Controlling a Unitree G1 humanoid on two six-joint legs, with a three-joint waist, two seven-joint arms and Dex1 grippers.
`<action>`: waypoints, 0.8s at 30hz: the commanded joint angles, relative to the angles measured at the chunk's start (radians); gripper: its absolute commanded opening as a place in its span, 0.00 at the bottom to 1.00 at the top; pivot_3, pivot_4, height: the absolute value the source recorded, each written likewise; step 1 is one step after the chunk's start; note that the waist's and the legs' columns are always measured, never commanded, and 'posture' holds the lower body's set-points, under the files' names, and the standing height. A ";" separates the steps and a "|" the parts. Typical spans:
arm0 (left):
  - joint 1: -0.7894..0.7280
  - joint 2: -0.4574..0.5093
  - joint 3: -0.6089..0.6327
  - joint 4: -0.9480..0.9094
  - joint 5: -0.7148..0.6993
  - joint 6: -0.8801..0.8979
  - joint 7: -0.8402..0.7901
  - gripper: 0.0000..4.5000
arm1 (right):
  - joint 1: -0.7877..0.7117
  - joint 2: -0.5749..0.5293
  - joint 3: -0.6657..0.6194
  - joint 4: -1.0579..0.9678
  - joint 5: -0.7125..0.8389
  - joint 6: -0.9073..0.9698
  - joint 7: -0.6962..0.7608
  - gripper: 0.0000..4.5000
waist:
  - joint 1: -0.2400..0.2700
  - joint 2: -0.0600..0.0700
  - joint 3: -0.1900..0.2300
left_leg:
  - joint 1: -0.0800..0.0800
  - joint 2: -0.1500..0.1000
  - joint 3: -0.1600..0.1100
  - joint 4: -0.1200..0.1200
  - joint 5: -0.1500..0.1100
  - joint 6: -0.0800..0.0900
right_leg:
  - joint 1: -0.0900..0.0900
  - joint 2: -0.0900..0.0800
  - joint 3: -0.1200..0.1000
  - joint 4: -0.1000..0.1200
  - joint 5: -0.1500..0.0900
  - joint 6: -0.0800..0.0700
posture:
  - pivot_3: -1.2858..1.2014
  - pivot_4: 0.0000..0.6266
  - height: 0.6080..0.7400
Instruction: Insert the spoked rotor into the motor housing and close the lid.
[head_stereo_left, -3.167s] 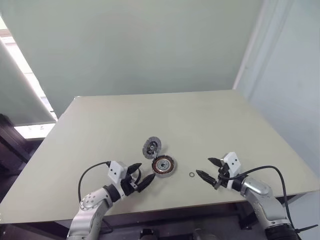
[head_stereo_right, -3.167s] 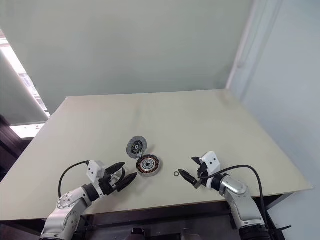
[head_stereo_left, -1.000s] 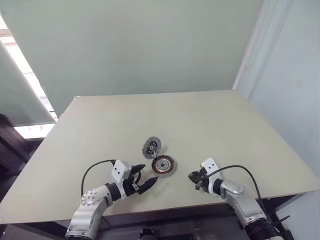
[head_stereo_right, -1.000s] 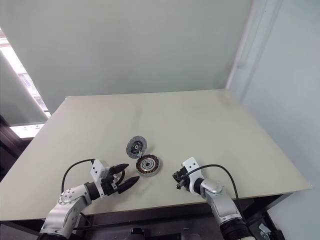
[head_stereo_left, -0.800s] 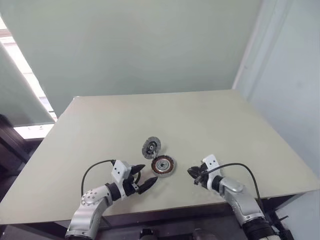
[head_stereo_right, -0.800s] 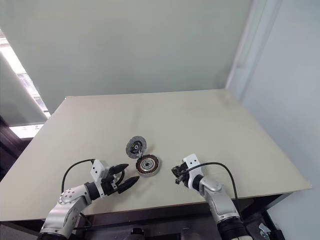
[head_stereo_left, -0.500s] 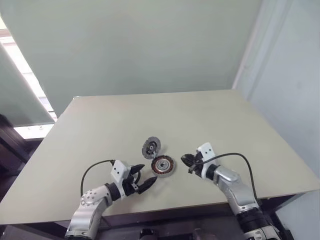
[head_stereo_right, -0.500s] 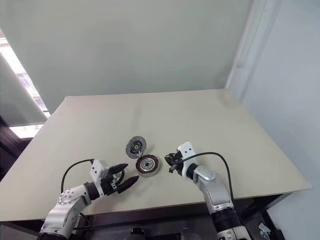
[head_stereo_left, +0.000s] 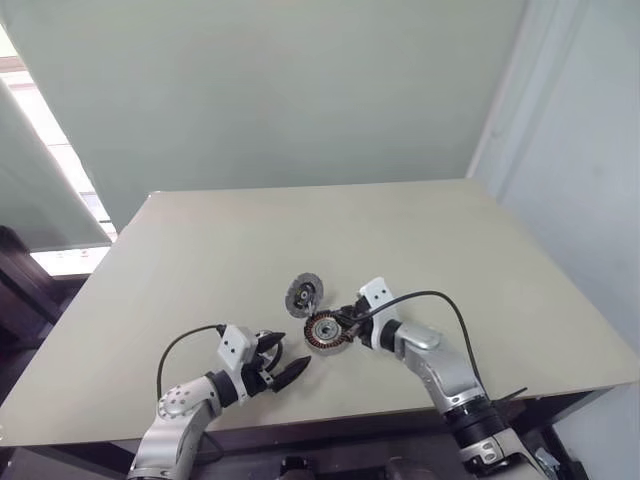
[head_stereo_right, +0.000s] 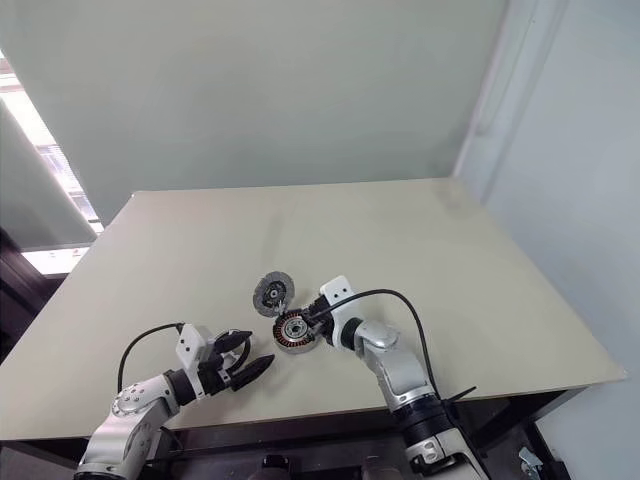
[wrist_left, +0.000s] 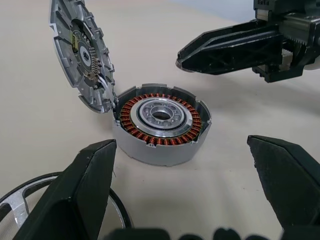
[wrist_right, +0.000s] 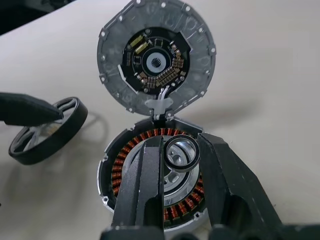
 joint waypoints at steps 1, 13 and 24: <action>-0.004 0.010 0.018 -0.027 -0.004 -0.020 0.003 1.00 | -0.034 0.007 0.014 0.000 -0.014 -0.025 0.006 0.15 | 0.000 0.000 0.000 | 0.000 0.000 0.000 0.000 0.000 0.000 | 0.000 0.000 0.000 0.000 0.000 0.000 | 0.52 0.00 1.00; 0.001 0.017 0.015 -0.030 0.001 -0.023 0.005 1.00 | -0.066 0.053 0.029 0.109 -0.030 -0.070 0.005 0.15 | 0.000 0.000 0.000 | 0.000 0.000 0.000 0.000 0.000 0.000 | 0.000 0.000 0.000 0.000 0.000 0.000 | 0.52 0.00 1.00; 0.009 0.019 0.010 -0.043 0.002 -0.022 0.007 1.00 | -0.083 0.069 0.028 0.173 -0.039 -0.107 -0.008 0.15 | -0.001 0.000 0.000 | 0.000 0.000 0.000 -0.001 0.000 0.000 | 0.000 0.000 0.000 0.000 0.000 0.000 | 0.52 0.00 1.00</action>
